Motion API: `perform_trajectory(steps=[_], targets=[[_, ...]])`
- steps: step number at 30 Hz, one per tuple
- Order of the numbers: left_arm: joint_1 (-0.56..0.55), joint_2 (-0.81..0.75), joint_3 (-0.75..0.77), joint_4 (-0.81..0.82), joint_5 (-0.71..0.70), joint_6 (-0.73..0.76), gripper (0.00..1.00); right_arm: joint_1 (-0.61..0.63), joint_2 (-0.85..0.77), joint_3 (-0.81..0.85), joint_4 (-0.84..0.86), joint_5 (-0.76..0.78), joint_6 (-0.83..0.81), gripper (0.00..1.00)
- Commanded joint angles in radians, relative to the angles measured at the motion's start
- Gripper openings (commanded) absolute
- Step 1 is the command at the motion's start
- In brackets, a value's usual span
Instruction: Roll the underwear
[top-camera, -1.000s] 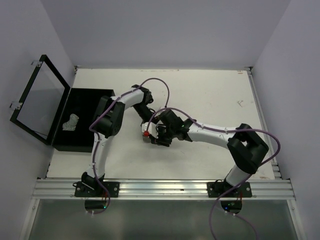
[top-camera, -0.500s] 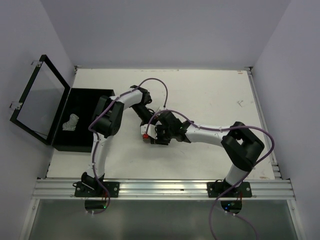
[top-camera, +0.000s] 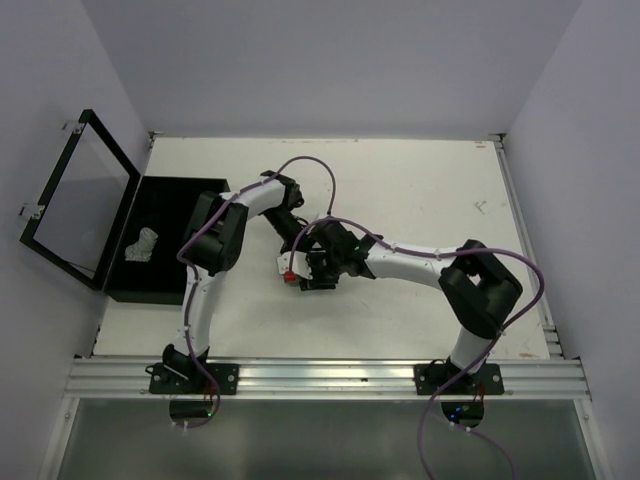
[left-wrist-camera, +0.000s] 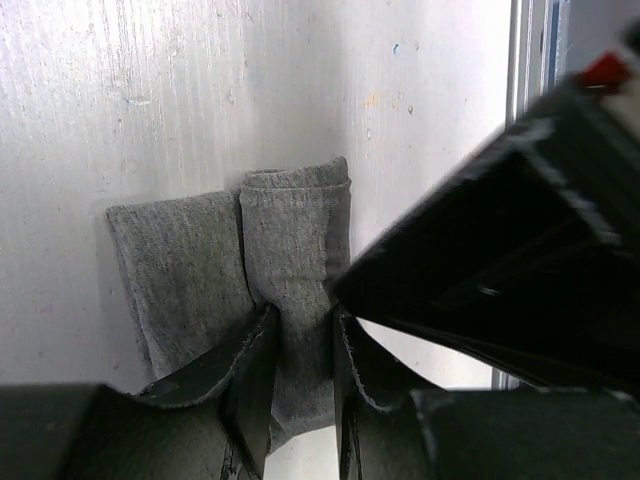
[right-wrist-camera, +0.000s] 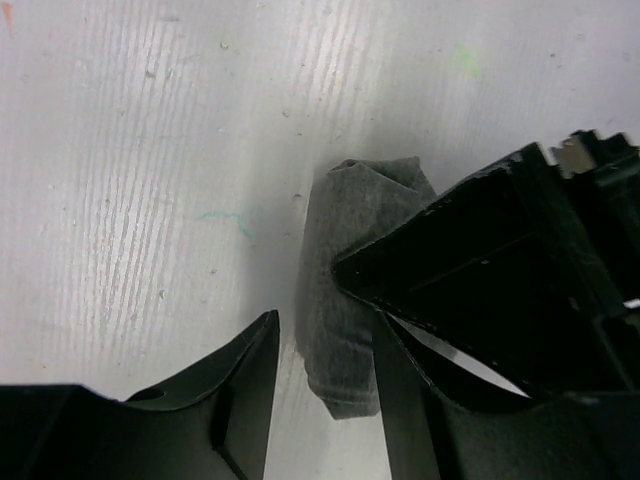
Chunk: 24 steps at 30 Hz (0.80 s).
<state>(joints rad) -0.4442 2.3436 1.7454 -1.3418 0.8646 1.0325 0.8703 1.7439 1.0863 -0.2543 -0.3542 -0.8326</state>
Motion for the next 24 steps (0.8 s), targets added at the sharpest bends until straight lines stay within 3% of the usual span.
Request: perform_trajectory(steps=[1,7,11,12,17,24], targets=[[-0.011,0.108,-0.058,0.188,-0.240,0.089,0.31,-0.001,0.045,-0.025,0.067,0.000,-0.071,0.46],[-0.010,0.097,-0.073,0.191,-0.228,0.092,0.31,0.001,0.100,-0.058,0.151,0.032,-0.086,0.44],[-0.008,0.082,-0.072,0.190,-0.225,0.093,0.32,0.001,0.098,-0.085,0.158,0.037,-0.094,0.31],[-0.008,0.076,-0.070,0.188,-0.217,0.097,0.33,0.001,0.104,-0.085,0.149,0.041,-0.095,0.22],[-0.001,0.011,-0.041,0.142,-0.184,0.110,0.36,0.001,0.132,-0.057,0.079,0.003,-0.056,0.02],[0.073,-0.150,-0.018,0.104,-0.135,0.121,0.38,-0.027,0.124,-0.022,0.000,-0.109,0.029,0.00]])
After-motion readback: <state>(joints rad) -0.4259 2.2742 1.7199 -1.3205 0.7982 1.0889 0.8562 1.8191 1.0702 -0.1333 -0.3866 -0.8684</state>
